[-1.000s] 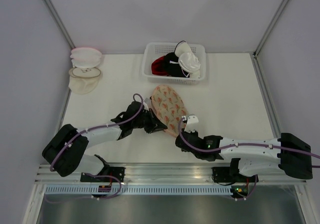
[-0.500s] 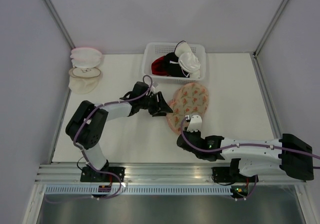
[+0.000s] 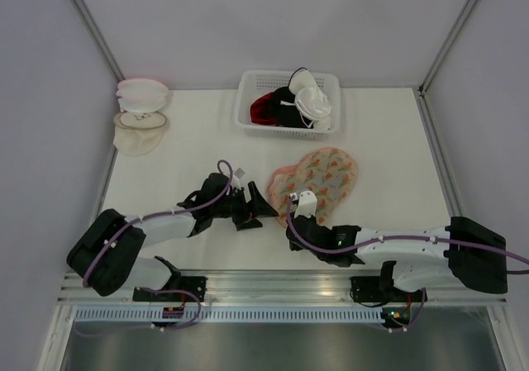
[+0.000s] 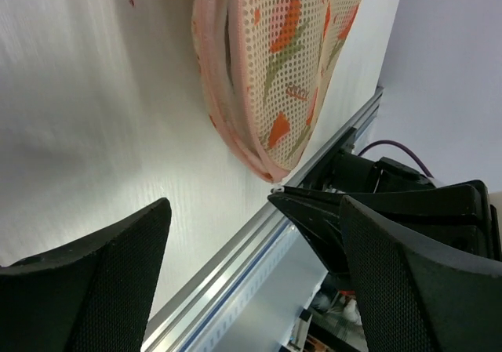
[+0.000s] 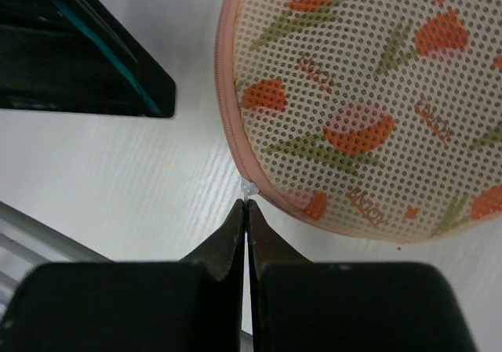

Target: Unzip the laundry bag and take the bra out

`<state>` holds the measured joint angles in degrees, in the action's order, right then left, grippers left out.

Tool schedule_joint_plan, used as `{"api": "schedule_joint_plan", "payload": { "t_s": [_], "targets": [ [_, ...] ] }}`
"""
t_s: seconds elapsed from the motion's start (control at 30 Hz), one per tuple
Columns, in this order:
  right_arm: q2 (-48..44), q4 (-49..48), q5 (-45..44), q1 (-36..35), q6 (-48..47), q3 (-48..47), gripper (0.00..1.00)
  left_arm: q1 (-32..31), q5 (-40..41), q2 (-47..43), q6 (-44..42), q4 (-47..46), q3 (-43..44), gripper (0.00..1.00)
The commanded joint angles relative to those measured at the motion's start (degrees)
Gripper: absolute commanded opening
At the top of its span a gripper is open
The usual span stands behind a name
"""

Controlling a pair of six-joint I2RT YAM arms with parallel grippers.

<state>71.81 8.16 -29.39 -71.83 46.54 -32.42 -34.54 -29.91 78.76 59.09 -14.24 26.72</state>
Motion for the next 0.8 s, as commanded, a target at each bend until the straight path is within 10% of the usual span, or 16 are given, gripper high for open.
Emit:
{"api": "schedule_joint_plan", "payload": {
  "t_s": [0.0, 0.2, 0.43, 0.77],
  "targets": [
    [0.7, -7.45, 4.15, -0.06, -3.65, -1.77, 0.0, -2.28, 5.55, -2.56, 8.04, -8.34, -3.5, 0.91],
    [0.0, -12.38, 9.17, -0.06, -4.88, -0.71, 0.0, -5.53, 4.6, 4.81, 9.11, -12.47, 0.25, 0.87],
    [-1.49, -8.34, 8.39, -0.06, -4.1, -1.32, 0.0, -6.32, 3.98, 8.78, 10.61, -18.37, -0.35, 0.04],
    [-2.38, 9.04, 3.02, -0.06, 4.15, 0.08, 0.0, -6.24, 7.59, 4.47, 11.04, -15.91, -2.46, 0.02]
  ]
}}
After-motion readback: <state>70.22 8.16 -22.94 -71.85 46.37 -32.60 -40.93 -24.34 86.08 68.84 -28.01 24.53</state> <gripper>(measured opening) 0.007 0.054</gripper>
